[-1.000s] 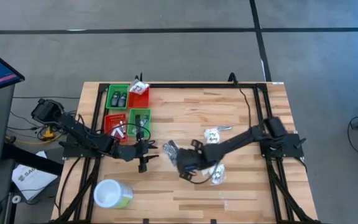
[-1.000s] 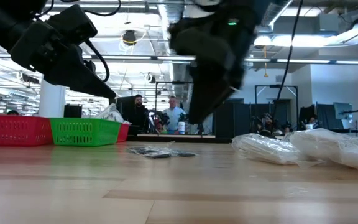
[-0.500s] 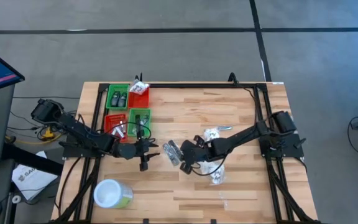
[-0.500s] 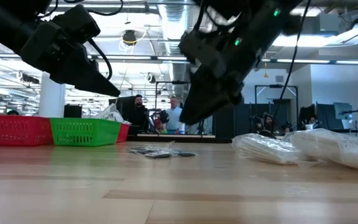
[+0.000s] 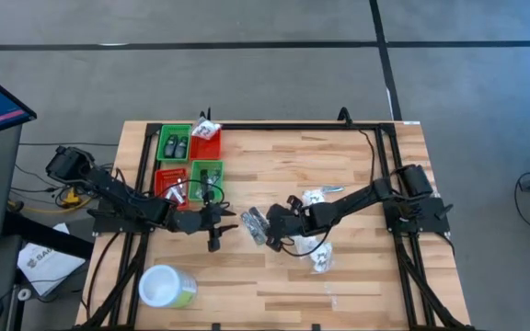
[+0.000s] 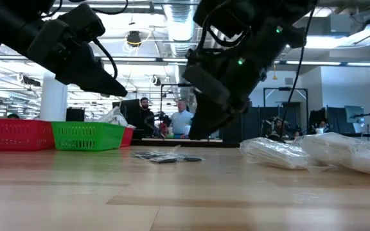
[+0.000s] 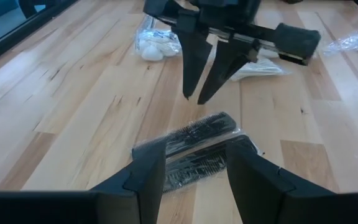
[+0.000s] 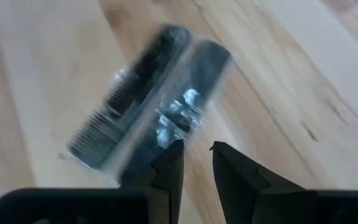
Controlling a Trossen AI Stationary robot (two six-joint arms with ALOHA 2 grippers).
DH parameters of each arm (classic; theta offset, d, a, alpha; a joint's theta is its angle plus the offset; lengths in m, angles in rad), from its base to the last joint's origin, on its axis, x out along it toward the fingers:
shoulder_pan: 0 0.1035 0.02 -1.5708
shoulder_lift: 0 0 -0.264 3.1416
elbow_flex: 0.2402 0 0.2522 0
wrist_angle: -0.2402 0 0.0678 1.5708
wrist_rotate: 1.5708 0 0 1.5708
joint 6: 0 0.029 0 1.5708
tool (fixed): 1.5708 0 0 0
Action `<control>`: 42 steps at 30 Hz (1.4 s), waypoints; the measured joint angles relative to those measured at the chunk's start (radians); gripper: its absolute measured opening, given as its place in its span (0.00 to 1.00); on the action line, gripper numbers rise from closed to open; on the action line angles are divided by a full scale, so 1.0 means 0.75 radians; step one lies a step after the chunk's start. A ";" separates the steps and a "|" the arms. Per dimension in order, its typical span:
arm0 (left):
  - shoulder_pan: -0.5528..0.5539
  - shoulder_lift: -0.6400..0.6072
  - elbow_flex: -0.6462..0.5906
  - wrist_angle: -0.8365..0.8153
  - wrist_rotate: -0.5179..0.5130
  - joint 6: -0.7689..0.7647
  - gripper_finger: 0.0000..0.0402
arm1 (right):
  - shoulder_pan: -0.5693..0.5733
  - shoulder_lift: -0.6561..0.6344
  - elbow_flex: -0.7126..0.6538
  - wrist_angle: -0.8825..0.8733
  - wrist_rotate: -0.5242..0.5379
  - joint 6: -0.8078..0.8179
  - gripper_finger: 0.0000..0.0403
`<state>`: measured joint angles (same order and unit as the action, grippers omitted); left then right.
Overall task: Pick & Place Travel size toiletries
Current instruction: Put the black comb into the bottom green bin
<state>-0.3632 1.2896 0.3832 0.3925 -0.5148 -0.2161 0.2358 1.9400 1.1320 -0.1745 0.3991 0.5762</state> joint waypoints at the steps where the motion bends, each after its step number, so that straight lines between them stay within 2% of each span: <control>1: 0.000 0.000 0.000 0.000 0.000 0.000 0.40 | -0.002 0.011 0.002 0.023 -0.005 -0.001 0.19; 7: 0.000 0.000 0.000 0.008 0.000 0.002 0.40 | -0.002 0.037 0.007 0.076 -0.033 -0.015 0.20; 10: 0.000 0.000 0.000 0.010 0.000 0.002 0.40 | -0.001 0.038 0.006 0.078 -0.037 -0.051 0.23; 20: 0.000 0.001 0.000 0.018 0.000 0.002 0.40 | -0.021 0.038 0.005 0.130 -0.043 -0.074 0.52; 24: 0.000 0.001 0.000 0.018 0.000 0.003 0.40 | -0.037 0.053 0.007 0.159 -0.042 -0.073 0.60; 27: 0.000 0.002 0.000 0.018 0.000 0.002 0.40 | -0.041 0.067 0.001 0.148 -0.043 -0.073 0.61; 34: 0.000 0.002 -0.005 0.020 0.000 0.003 0.40 | -0.036 0.199 0.043 0.293 -0.048 -0.073 0.61; 38: 0.000 0.006 -0.006 0.021 0.000 0.003 0.40 | -0.036 0.269 0.109 0.269 -0.024 -0.079 0.61; 42: 0.000 0.006 -0.006 0.025 0.000 0.002 0.40 | -0.036 0.301 0.173 0.131 -0.018 -0.085 0.61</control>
<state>-0.3634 1.2938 0.3790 0.4111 -0.5148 -0.2142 0.2089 2.1660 1.2619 -0.0766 0.3859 0.5126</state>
